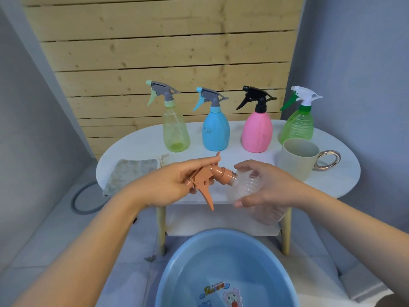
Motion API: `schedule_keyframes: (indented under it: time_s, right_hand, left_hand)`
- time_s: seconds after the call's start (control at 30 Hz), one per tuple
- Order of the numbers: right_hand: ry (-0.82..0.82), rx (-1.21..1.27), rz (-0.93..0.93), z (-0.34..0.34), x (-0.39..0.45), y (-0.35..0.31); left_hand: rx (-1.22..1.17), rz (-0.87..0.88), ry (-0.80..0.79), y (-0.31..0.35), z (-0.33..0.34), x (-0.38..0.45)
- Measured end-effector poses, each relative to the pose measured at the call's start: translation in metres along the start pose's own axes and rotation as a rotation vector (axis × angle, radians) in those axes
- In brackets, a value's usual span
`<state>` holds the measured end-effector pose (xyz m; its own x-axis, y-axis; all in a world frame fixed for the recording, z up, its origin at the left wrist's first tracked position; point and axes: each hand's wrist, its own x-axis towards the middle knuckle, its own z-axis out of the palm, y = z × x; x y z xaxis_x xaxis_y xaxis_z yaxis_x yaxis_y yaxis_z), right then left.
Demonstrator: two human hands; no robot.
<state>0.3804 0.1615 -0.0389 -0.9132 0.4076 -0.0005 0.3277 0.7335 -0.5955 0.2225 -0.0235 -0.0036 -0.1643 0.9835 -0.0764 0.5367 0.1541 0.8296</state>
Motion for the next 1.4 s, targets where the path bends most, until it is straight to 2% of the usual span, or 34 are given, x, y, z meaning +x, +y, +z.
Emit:
schedule_keyframes:
  time_s: [0.1,0.17,0.23,0.3,0.37,0.47,0.7,0.83,1.0,1.17,1.3,1.4]
  right_hand:
    - [-0.005,-0.01,-0.012,-0.003,-0.002,0.002]
    - [0.016,-0.082,-0.019,-0.005,-0.004,0.001]
    - [0.037,-0.156,-0.031,-0.006,-0.005,0.001]
    - [0.054,-0.198,-0.049,-0.005,-0.006,0.001]
    - [0.08,-0.243,-0.044,-0.004,-0.006,0.001]
    - [0.131,-0.312,-0.025,-0.005,-0.003,0.002]
    - [0.267,-0.31,0.132,-0.015,0.0,0.009]
    - [0.313,-0.297,0.227,-0.014,0.002,0.013]
    - [0.374,-0.227,0.317,-0.018,0.001,0.017]
    - [0.361,-0.036,0.274,-0.013,-0.001,0.012]
    - [0.369,-0.005,0.219,-0.008,-0.001,0.006]
    - [0.361,0.019,0.205,-0.006,0.001,0.004]
  left_hand:
    - [0.088,-0.036,-0.066,-0.007,0.001,0.0]
    - [0.06,-0.012,0.07,-0.01,0.005,0.006]
    - [0.189,0.018,0.231,-0.014,0.002,0.012]
    - [0.294,0.016,0.323,-0.02,0.0,0.016]
    - [0.211,-0.03,0.419,-0.023,0.005,0.02]
    - [-0.066,-0.127,0.549,-0.021,0.011,0.025]
    - [-0.372,-0.319,0.909,-0.041,-0.006,0.035]
    - [-0.426,-0.387,0.902,-0.051,-0.014,0.036]
    - [-0.459,-0.448,1.038,-0.059,-0.025,0.034]
    - [-0.529,-0.465,0.945,-0.056,-0.005,0.05]
    - [-0.652,-0.514,0.766,-0.06,0.014,0.067]
    - [-0.713,-0.553,0.77,-0.068,0.019,0.074]
